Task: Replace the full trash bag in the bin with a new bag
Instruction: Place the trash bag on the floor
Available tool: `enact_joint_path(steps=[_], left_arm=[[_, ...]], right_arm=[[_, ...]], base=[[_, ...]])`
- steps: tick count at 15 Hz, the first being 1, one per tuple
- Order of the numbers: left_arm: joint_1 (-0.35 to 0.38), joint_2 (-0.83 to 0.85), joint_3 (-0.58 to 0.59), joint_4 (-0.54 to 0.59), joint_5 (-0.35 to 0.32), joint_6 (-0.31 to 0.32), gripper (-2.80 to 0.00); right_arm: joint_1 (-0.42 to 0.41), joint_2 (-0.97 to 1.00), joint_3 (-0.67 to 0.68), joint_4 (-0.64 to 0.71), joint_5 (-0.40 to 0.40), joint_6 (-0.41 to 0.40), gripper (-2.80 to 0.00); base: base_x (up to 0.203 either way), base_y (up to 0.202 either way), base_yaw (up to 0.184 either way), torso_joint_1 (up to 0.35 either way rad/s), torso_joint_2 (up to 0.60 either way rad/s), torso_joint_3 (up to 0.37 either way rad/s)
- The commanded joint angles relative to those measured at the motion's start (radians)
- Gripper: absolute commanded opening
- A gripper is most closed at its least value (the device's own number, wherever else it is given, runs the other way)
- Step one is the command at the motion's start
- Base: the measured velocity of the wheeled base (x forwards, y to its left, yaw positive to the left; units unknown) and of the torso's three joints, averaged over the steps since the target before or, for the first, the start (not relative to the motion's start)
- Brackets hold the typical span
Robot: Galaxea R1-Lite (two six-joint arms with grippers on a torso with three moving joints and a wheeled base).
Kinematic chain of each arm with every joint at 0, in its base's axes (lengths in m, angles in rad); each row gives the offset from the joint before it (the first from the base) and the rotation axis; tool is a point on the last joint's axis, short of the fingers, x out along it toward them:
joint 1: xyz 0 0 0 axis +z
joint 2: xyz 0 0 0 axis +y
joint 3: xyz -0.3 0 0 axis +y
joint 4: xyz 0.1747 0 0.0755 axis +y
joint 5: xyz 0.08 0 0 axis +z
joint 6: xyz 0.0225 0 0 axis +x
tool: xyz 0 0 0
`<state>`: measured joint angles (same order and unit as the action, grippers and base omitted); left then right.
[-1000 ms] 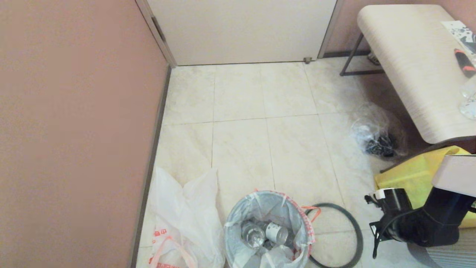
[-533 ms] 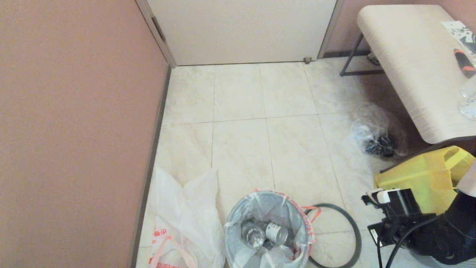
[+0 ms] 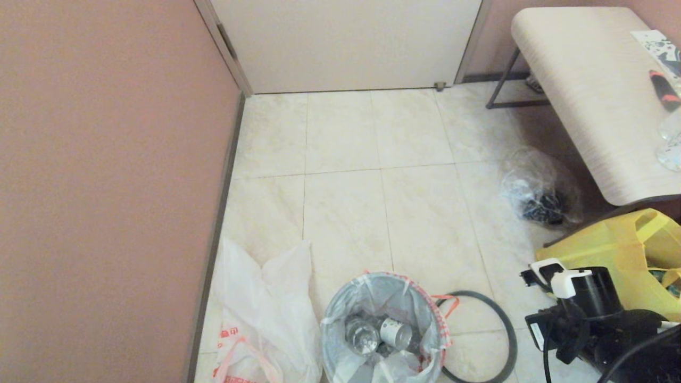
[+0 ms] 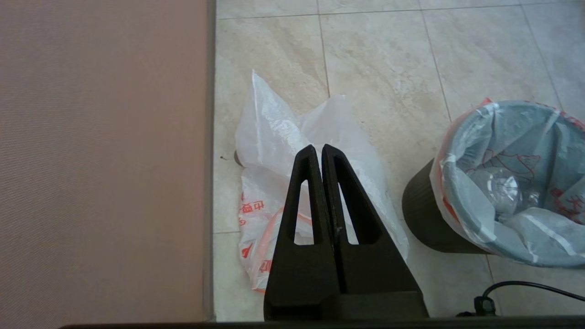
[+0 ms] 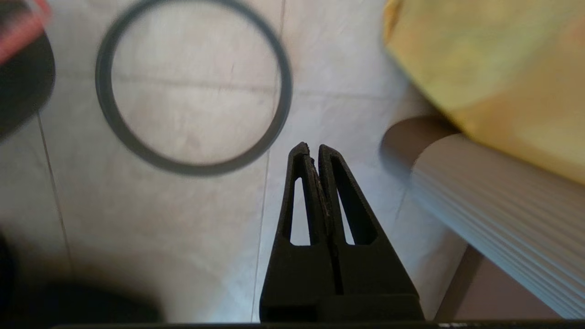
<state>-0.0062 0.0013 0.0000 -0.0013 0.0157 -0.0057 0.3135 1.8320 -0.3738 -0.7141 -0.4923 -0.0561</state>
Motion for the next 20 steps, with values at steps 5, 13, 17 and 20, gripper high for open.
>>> enact_joint_path(steps=[5, 13, 17, 20], left_arm=[[0.000, 0.000, 0.000, 0.000, 0.000, -0.002, -2.80], [0.000, 0.000, 0.000, 0.000, 0.000, 0.000, -2.80], [0.000, 0.000, 0.000, 0.000, 0.000, 0.000, -2.80], [0.000, 0.000, 0.000, 0.000, 0.000, 0.000, -2.80]], right_arm=[[0.080, -0.089, 0.008, -0.008, -0.065, 0.047, -2.80], [0.095, 0.120, -0.115, -0.007, 0.026, 0.178, 0.00], [0.079, 0.314, -0.229, -0.013, 0.032, 0.174, 0.00], [0.074, 0.417, -0.320, -0.066, 0.034, 0.168, 0.00]], base=[[0.000, 0.000, 0.000, 0.000, 0.00, 0.000], [0.000, 0.000, 0.000, 0.000, 0.00, 0.000], [0.000, 0.000, 0.000, 0.000, 0.00, 0.000], [0.000, 0.000, 0.000, 0.000, 0.00, 0.000]])
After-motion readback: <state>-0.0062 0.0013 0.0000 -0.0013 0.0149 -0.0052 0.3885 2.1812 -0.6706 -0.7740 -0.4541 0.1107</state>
